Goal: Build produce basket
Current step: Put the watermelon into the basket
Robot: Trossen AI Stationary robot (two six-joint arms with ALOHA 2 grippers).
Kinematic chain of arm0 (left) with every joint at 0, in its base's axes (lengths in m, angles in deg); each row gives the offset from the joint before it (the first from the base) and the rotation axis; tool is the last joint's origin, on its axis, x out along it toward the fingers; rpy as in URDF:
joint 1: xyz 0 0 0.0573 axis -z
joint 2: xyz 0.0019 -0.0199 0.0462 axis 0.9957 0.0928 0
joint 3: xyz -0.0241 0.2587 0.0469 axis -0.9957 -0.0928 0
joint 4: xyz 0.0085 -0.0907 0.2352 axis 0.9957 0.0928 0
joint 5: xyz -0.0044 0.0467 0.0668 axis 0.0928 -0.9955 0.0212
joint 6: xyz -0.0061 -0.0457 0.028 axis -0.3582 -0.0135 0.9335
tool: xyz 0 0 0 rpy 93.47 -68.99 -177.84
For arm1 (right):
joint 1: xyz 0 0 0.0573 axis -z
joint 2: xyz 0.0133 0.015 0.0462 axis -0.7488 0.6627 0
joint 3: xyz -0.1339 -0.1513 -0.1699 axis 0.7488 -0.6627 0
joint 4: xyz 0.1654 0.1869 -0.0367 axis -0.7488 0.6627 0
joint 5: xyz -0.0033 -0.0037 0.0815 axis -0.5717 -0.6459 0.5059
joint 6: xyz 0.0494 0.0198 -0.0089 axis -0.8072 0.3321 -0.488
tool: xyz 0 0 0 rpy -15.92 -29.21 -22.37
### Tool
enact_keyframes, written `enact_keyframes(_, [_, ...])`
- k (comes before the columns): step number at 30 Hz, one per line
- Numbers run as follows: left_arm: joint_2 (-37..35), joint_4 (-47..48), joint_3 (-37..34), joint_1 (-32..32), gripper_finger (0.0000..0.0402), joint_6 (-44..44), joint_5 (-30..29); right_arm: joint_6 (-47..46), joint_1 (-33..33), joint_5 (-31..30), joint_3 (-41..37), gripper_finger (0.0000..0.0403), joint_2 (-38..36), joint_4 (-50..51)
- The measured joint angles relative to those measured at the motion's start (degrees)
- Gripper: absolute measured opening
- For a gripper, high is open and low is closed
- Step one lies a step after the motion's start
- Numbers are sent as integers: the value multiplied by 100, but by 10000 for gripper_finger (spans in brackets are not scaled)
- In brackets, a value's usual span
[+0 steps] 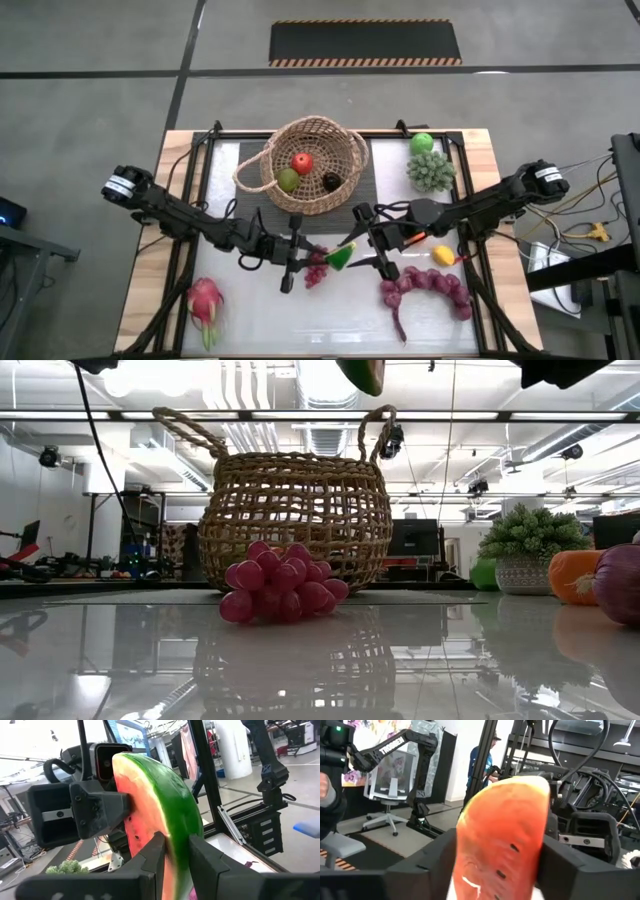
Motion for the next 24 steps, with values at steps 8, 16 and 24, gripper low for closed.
enact_keyframes(8, [0, 4, 0, -2, 52, -1, 48, 17, 15, 14, 0, 120, 0, 0])
enact_keyframes(16, [0, 4, -4, -2, 57, -13, 53, 19, 15, 25, -2, 92, 0, 4])
enact_keyframes(24, [0, 53, -17, -6, 151, -11, 9, 20, 15, 10, -2, 92, -2, 148])
